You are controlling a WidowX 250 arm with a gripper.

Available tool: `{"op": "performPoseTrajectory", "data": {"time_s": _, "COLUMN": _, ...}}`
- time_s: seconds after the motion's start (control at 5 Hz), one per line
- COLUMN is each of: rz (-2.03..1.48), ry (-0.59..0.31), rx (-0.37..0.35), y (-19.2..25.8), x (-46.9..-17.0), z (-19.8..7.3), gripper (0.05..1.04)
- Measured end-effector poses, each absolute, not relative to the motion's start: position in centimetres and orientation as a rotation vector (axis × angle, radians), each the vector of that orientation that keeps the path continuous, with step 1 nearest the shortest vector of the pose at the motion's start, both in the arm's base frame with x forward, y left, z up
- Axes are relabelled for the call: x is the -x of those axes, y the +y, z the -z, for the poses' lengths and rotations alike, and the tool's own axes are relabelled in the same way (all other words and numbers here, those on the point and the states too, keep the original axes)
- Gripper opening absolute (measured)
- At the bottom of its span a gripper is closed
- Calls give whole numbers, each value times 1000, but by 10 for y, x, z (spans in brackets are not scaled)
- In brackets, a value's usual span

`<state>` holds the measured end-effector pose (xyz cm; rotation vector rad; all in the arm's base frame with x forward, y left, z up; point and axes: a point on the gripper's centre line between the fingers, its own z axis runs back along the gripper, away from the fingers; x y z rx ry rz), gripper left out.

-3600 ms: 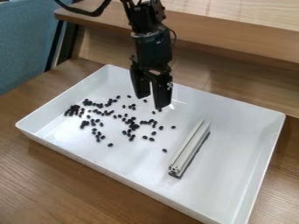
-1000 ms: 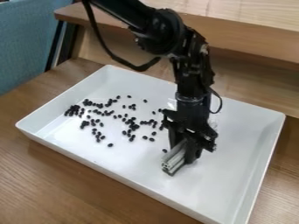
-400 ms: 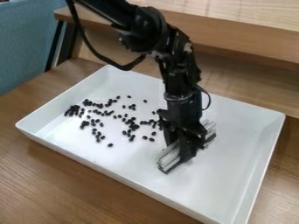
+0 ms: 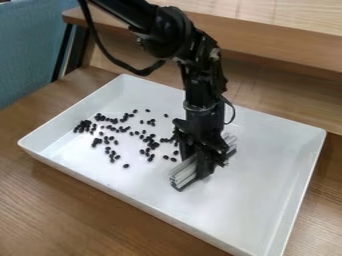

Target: Sweep into pile

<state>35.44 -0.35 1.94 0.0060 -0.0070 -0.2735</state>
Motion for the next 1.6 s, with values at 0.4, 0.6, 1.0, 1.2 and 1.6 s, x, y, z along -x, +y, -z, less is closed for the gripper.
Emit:
{"op": "performPoseTrajectory", "data": {"time_s": 0.4, "rz": 235, "ry": 6, "rx": -64, "y": 32, "x": -353, "z": -19, "gripper": 396}}
{"op": "performPoseTrajectory", "data": {"time_s": 0.6, "rz": 206, "ry": 15, "rx": -65, "y": 52, "x": -348, "z": -19, "gripper": 396}}
{"op": "performPoseTrajectory", "data": {"time_s": 1.0, "rz": 186, "ry": 24, "rx": -69, "y": 90, "x": -340, "z": -18, "gripper": 396}}
{"op": "performPoseTrajectory", "data": {"time_s": 1.2, "rz": 196, "ry": 31, "rx": -76, "y": 109, "x": -334, "z": -18, "gripper": 396}}
{"op": "performPoseTrajectory", "data": {"time_s": 1.6, "rz": 318, "ry": 48, "rx": -94, "y": 140, "x": -342, "z": -18, "gripper": 396}}
